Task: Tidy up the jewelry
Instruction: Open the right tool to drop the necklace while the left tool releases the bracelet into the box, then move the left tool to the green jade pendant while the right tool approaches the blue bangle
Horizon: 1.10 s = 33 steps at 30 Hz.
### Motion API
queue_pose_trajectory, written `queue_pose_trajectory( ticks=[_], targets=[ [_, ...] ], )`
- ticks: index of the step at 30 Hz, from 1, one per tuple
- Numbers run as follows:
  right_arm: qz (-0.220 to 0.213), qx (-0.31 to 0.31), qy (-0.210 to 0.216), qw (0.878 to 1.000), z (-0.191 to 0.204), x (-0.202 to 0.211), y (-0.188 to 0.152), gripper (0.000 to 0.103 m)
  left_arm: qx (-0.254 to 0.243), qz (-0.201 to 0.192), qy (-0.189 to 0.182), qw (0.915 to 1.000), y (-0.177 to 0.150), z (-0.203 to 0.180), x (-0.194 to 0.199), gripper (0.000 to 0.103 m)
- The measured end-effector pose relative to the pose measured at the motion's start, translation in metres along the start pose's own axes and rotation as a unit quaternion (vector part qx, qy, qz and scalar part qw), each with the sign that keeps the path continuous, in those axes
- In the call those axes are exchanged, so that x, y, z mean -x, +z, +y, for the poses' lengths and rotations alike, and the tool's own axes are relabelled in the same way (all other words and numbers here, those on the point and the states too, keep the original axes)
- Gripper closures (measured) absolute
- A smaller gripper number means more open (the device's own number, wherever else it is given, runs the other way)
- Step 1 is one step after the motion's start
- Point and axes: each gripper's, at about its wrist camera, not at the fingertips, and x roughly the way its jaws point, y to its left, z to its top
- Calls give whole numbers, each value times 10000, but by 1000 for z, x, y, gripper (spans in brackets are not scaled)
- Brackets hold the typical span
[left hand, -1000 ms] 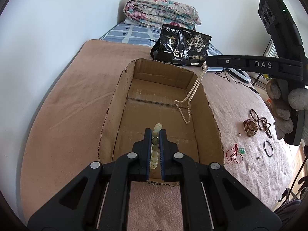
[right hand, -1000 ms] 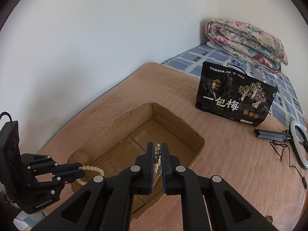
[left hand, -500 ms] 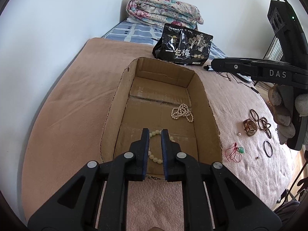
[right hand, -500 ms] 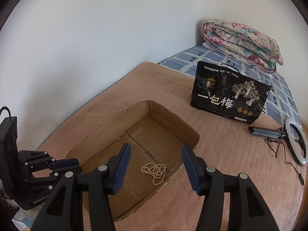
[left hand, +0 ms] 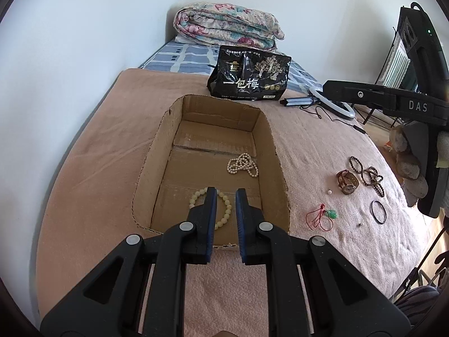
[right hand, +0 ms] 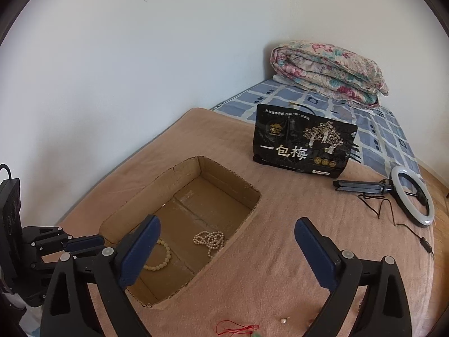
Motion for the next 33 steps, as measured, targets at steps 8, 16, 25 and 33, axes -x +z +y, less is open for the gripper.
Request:
queue_pose_trajectory(
  ticks=[8, 16, 25, 33],
  targets=[
    [-136, -177, -185, 9996, -26, 38, -22, 0, -207, -151, -207, 9995, -4, -31, 17, 56],
    [-215, -408, -489, 9977, -62, 76, -53, 0, -444, -141, -407, 9981, -10, -65, 24, 56],
    [-295, -727, -986, 9920, -109, 125, -103, 0, -786, -60, -674, 9946, -19, -108, 19, 56],
    [-255, -1011, -1431, 9842, -144, 154, -160, 0, -1016, 79, -864, 9910, -24, -143, 4, 56]
  ],
)
